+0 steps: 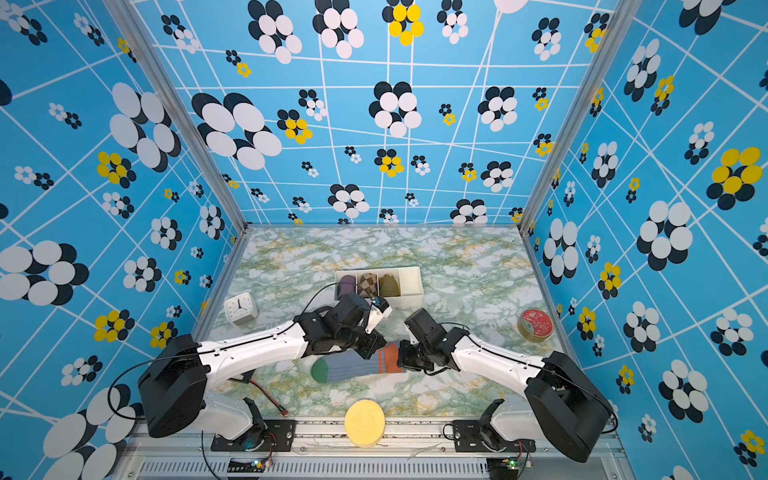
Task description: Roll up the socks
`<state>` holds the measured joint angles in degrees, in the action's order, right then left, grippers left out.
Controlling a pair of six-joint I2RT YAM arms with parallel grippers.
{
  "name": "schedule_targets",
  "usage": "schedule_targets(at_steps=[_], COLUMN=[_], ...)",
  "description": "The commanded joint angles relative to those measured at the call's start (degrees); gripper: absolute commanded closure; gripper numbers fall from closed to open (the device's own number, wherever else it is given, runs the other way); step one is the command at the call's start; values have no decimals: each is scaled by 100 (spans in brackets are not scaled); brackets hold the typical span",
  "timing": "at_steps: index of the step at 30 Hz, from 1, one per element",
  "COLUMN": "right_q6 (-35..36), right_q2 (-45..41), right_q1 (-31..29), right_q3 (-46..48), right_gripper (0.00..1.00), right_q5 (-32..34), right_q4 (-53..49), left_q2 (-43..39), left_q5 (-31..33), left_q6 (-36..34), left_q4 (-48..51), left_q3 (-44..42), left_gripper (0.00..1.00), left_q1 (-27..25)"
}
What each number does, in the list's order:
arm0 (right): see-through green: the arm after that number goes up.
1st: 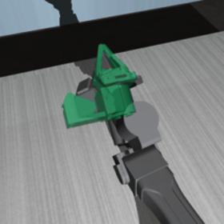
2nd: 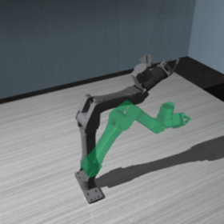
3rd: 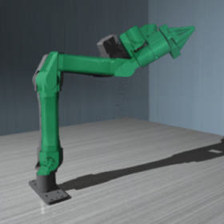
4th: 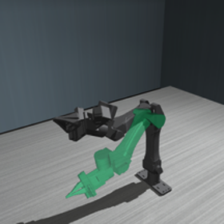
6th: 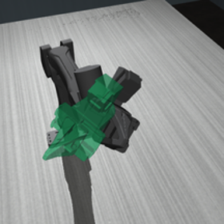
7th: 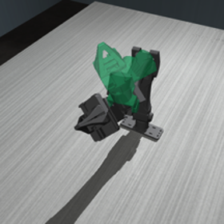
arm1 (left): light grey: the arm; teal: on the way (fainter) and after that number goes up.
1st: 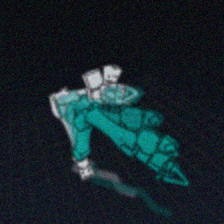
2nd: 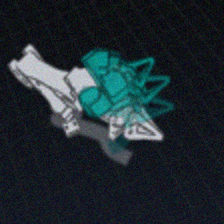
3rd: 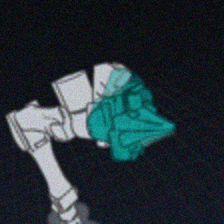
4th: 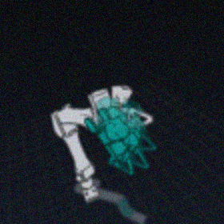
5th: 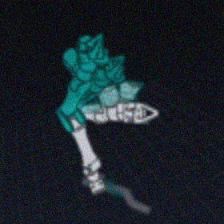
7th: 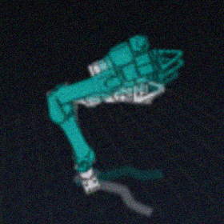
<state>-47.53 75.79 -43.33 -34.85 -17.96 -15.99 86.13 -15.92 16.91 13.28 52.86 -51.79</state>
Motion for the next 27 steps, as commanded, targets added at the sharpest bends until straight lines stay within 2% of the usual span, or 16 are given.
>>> schedule_targets(at_steps=[1, 9, 14, 19, 27], right_q6=[-121, -123, -116, -111, -83], right_q2=[-57, 66, 120, 168, 381], right_q1=[51, 71, 97, 124, 160], right_q3=[91, 111, 128, 145, 170], right_gripper=[98, 98, 98, 99, 98], right_q5=[-111, -193, -217, -226, -261], right_q4=[106, 213, 254, 290, 403], left_q2=[203, 616, 907, 1112, 1374], left_q5=[-374, -669, -646, -212, 89], left_q6=[-70, -66, -129, -160, -102], left_q4=[-29, -23, 108, 221, 169], left_q3=[199, 381, 535, 615, 646], left_gripper=[100, 100, 100, 100, 100], left_q1=[-24, -51, -54, -17, 60])
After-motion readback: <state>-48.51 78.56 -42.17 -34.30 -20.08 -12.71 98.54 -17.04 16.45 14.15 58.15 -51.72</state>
